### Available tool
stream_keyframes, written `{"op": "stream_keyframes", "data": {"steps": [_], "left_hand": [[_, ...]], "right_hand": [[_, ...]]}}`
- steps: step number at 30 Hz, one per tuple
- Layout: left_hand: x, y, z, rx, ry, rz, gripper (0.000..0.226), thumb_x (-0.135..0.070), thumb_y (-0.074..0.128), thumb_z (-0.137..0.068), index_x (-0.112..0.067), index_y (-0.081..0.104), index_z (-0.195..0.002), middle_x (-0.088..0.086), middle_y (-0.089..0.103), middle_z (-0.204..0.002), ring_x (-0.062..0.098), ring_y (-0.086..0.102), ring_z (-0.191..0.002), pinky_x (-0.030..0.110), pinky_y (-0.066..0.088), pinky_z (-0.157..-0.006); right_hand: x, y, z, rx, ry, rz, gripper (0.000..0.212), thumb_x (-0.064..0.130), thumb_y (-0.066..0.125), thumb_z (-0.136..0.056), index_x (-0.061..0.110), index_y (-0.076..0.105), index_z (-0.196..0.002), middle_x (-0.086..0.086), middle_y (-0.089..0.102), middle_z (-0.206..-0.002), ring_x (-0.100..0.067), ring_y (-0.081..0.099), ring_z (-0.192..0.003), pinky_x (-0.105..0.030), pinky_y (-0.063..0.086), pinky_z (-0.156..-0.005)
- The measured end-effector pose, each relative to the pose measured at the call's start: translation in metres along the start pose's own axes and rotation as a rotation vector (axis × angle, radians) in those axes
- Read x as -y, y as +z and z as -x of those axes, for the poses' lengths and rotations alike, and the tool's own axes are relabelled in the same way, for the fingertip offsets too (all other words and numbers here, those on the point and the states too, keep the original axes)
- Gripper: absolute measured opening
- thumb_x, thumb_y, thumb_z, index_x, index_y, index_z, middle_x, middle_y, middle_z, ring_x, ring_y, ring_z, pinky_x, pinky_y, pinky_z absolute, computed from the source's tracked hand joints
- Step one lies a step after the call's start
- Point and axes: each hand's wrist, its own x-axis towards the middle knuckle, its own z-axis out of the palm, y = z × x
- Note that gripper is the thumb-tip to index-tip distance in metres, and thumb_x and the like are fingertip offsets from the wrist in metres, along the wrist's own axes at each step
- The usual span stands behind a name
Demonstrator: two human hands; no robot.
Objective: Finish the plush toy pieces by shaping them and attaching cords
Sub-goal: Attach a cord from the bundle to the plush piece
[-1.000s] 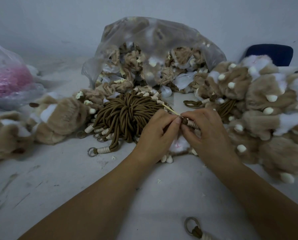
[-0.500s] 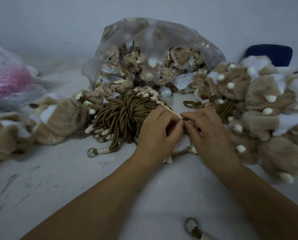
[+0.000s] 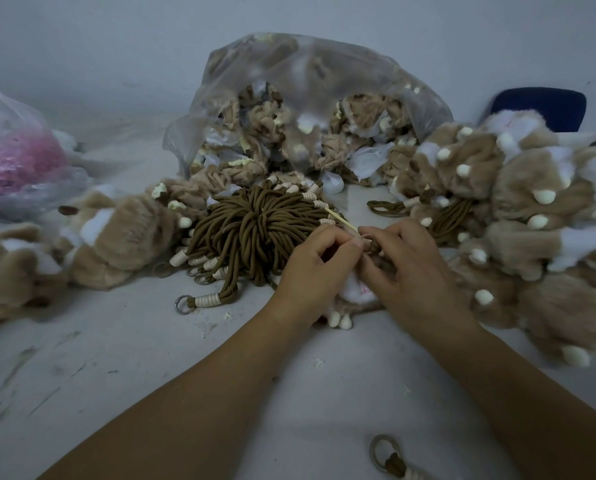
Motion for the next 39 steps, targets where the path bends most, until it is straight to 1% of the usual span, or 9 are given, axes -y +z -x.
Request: {"op": "stream_keyframes", "data": {"steps": [3, 6, 12, 17, 23, 29, 35, 37, 39], "left_hand": [[0.0, 0.0006, -0.0005, 0.0, -0.016, 0.008, 0.024, -0.021, 0.058, -0.098, -0.003, 0.066, -0.084, 0.01, 0.063, -0.092, 0.008, 0.06, -0.081, 0.017, 0.048, -0.073], [-0.0002, 0.0008, -0.001, -0.015, -0.049, 0.049, 0.018, -0.021, 0.062, -0.096, -0.007, 0.066, -0.086, 0.012, 0.066, -0.094, 0.009, 0.062, -0.083, 0.018, 0.05, -0.072], [-0.0009, -0.001, -0.002, -0.017, -0.056, 0.102, 0.015, -0.015, 0.061, -0.096, -0.011, 0.065, -0.083, 0.003, 0.065, -0.087, 0.004, 0.062, -0.078, 0.015, 0.049, -0.068], [-0.0003, -0.001, -0.0011, -0.028, -0.033, 0.088, 0.015, -0.017, 0.062, -0.096, -0.006, 0.064, -0.086, 0.017, 0.065, -0.095, 0.011, 0.062, -0.082, 0.02, 0.051, -0.074], [-0.001, -0.0002, 0.0001, -0.02, -0.019, 0.049, 0.017, -0.017, 0.062, -0.097, -0.006, 0.062, -0.083, 0.005, 0.062, -0.087, 0.009, 0.06, -0.081, 0.021, 0.049, -0.073], [-0.0032, 0.0004, 0.0013, -0.001, -0.027, 0.044, 0.018, -0.017, 0.061, -0.097, -0.016, 0.063, -0.079, 0.001, 0.062, -0.086, 0.004, 0.059, -0.077, 0.017, 0.048, -0.07], [-0.0014, -0.001, 0.0006, -0.015, -0.034, 0.05, 0.016, -0.019, 0.057, -0.099, -0.014, 0.064, -0.087, 0.006, 0.068, -0.09, 0.008, 0.062, -0.083, 0.019, 0.051, -0.073], [-0.0011, -0.0013, 0.0005, -0.015, -0.03, 0.031, 0.016, -0.02, 0.055, -0.1, -0.017, 0.063, -0.086, 0.001, 0.067, -0.089, 0.004, 0.061, -0.082, 0.017, 0.049, -0.072], [-0.0014, -0.0011, 0.0007, -0.01, -0.014, 0.01, 0.017, -0.02, 0.054, -0.1, -0.02, 0.062, -0.085, -0.002, 0.065, -0.089, 0.002, 0.06, -0.081, 0.015, 0.048, -0.072]], "right_hand": [[0.003, -0.0018, -0.0004, 0.002, -0.021, 0.011, 0.035, 0.038, 0.053, -0.087, 0.018, 0.064, -0.113, 0.003, 0.042, -0.088, -0.013, 0.042, -0.084, -0.03, 0.04, -0.061], [0.006, -0.0036, -0.0002, 0.018, -0.024, 0.01, 0.037, 0.042, 0.047, -0.086, 0.02, 0.064, -0.111, 0.004, 0.039, -0.086, -0.012, 0.04, -0.082, -0.025, 0.036, -0.059], [0.0083, -0.0034, 0.0007, 0.019, 0.009, -0.032, 0.033, 0.017, 0.065, -0.085, 0.012, 0.061, -0.118, 0.001, 0.045, -0.094, -0.011, 0.042, -0.09, -0.024, 0.035, -0.07], [0.0094, -0.0043, 0.0003, 0.02, -0.007, -0.059, 0.026, 0.013, 0.066, -0.086, 0.008, 0.064, -0.111, -0.001, 0.047, -0.092, -0.017, 0.046, -0.091, -0.028, 0.037, -0.072], [0.01, -0.0033, -0.0008, -0.007, 0.002, -0.042, 0.032, 0.021, 0.06, -0.079, 0.006, 0.068, -0.107, 0.002, 0.044, -0.086, -0.016, 0.046, -0.084, -0.018, 0.031, -0.066], [0.0093, -0.0018, 0.0008, -0.016, 0.024, -0.075, 0.028, 0.022, 0.061, -0.077, 0.009, 0.068, -0.101, 0.003, 0.047, -0.085, -0.015, 0.047, -0.083, -0.011, 0.032, -0.071], [0.0043, -0.0036, 0.0017, -0.002, -0.004, -0.11, 0.034, 0.018, 0.065, -0.088, 0.015, 0.061, -0.121, 0.004, 0.047, -0.095, -0.009, 0.047, -0.087, -0.014, 0.037, -0.073], [0.0037, -0.0048, 0.0021, -0.006, -0.032, -0.118, 0.033, 0.02, 0.062, -0.089, 0.016, 0.061, -0.122, 0.004, 0.048, -0.095, -0.008, 0.047, -0.088, -0.015, 0.038, -0.073], [0.0033, -0.0053, 0.0024, 0.001, -0.047, -0.119, 0.03, 0.019, 0.063, -0.09, 0.017, 0.062, -0.119, 0.005, 0.049, -0.094, -0.005, 0.045, -0.088, -0.01, 0.035, -0.075]]}}
